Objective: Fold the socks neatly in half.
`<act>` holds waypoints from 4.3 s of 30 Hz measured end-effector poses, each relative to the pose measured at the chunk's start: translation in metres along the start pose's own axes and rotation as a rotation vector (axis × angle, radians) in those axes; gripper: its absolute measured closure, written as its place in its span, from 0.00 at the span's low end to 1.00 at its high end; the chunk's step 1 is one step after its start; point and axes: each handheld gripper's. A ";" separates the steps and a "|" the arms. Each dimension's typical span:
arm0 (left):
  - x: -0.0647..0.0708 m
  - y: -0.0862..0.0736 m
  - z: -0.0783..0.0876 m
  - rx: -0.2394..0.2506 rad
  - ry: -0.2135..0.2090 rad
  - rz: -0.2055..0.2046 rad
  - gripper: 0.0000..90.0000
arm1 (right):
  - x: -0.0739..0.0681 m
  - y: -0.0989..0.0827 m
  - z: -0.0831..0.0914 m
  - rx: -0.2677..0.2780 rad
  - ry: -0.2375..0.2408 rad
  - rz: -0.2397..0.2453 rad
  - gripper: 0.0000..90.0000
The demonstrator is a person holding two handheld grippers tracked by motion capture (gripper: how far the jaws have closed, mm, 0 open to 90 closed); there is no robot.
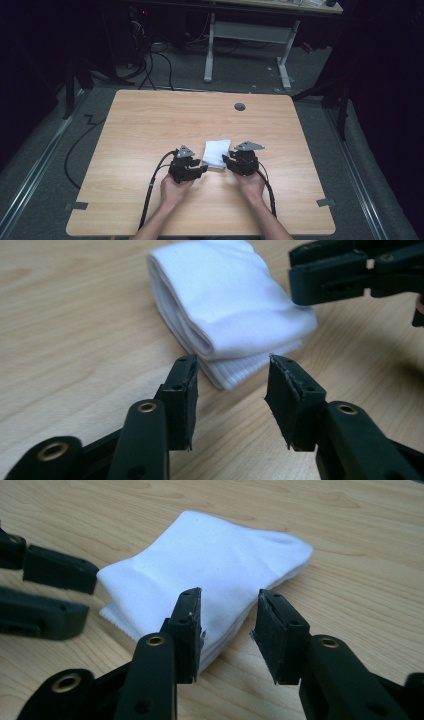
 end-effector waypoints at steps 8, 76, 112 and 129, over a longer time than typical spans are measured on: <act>-0.004 0.001 0.018 0.037 0.050 -0.013 0.56 | 0.010 0.000 0.015 0.029 -0.005 -0.014 0.64; -0.047 -0.044 0.092 0.128 0.169 0.116 0.42 | 0.060 -0.035 0.073 0.091 -0.043 -0.090 0.55; -0.061 -0.063 0.093 0.051 0.230 0.149 0.39 | 0.077 -0.050 0.082 0.070 -0.101 -0.107 0.54; -0.068 -0.071 0.091 0.022 0.292 0.166 0.39 | 0.085 -0.060 0.079 0.047 -0.151 -0.110 0.54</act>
Point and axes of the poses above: each handheld gripper's, and its own axes: z roughly backward along the jaws, y roughly out of its top, x roughly to its right, and after that the axes turned 9 degrees about -z, right-handed
